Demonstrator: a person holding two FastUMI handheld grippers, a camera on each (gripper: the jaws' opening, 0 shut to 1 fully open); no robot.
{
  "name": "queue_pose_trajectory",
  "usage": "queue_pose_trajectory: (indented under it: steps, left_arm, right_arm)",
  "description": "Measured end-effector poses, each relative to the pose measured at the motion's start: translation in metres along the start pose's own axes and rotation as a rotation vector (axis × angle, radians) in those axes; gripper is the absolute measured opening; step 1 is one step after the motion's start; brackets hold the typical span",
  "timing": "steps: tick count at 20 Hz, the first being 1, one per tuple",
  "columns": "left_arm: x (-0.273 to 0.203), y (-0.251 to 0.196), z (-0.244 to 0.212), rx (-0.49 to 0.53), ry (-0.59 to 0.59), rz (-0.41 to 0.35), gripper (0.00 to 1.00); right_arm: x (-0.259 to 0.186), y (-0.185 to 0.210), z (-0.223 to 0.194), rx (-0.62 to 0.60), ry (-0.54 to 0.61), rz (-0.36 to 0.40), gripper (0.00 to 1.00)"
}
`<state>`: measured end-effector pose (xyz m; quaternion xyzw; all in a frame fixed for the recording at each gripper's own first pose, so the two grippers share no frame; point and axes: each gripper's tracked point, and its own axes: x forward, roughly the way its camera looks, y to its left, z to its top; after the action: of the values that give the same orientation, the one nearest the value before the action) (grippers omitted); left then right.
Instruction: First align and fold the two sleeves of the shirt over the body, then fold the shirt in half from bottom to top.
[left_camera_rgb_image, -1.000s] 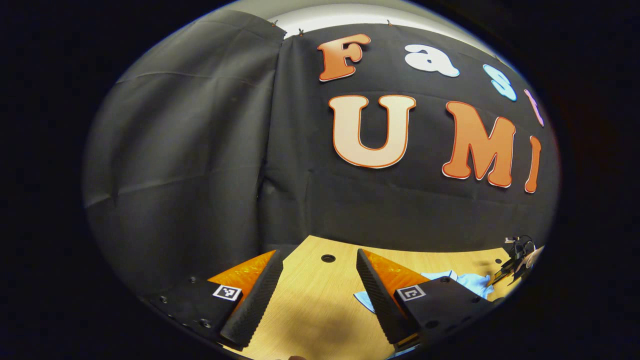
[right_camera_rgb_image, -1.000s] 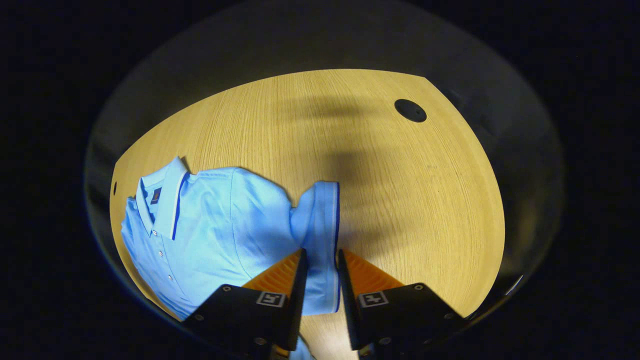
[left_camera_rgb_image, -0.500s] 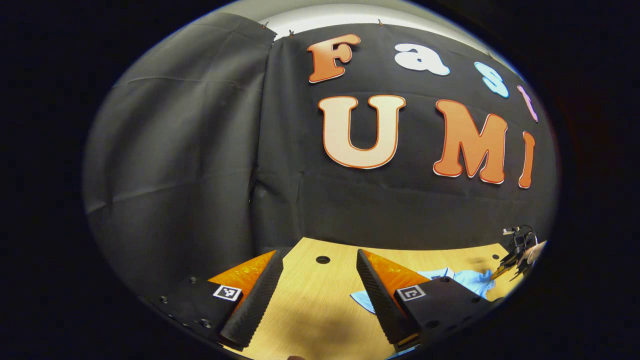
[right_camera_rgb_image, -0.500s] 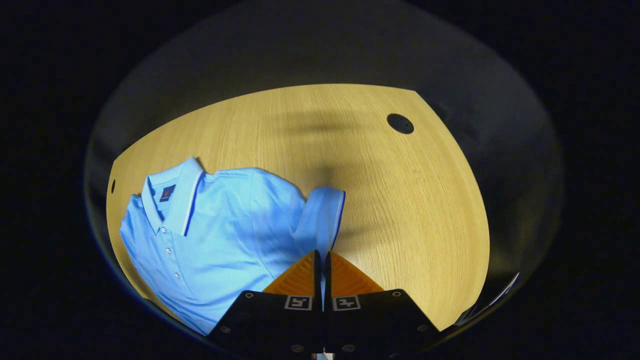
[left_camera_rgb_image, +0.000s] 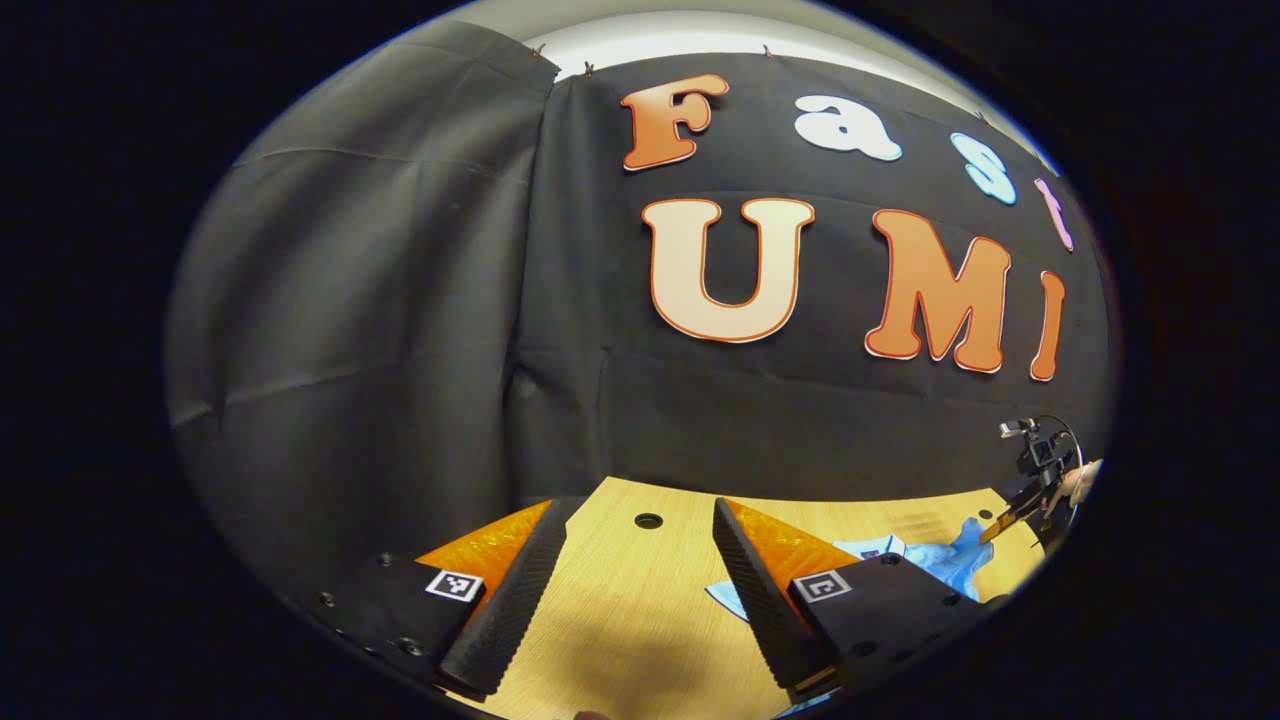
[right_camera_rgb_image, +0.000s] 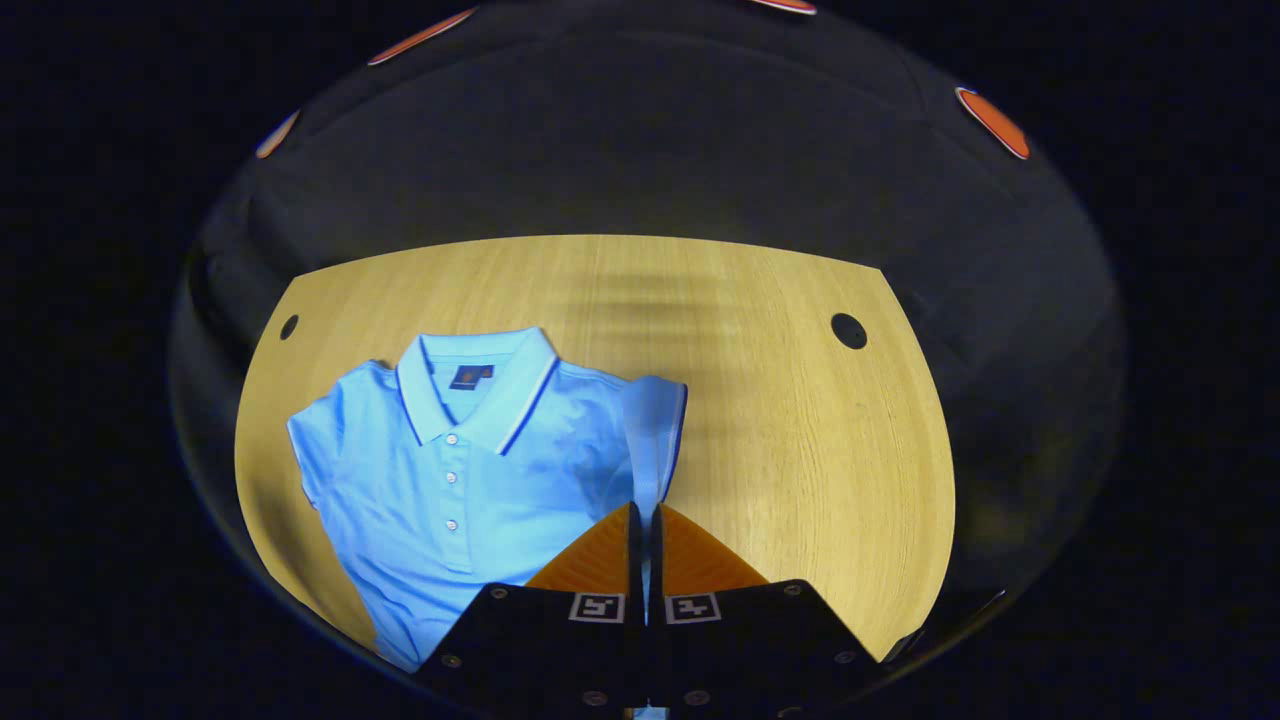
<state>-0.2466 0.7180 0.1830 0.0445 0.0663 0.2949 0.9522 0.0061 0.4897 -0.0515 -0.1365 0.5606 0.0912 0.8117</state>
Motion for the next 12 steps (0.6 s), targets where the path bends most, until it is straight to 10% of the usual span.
queue_pose_trajectory:
  steps: [12]
  left_arm:
    - [-0.031,0.038,-0.007,0.006,0.006,0.043,0.96]
  right_arm:
    - [-0.023,0.14,-0.013,-0.168,-0.028,0.156,0.01]
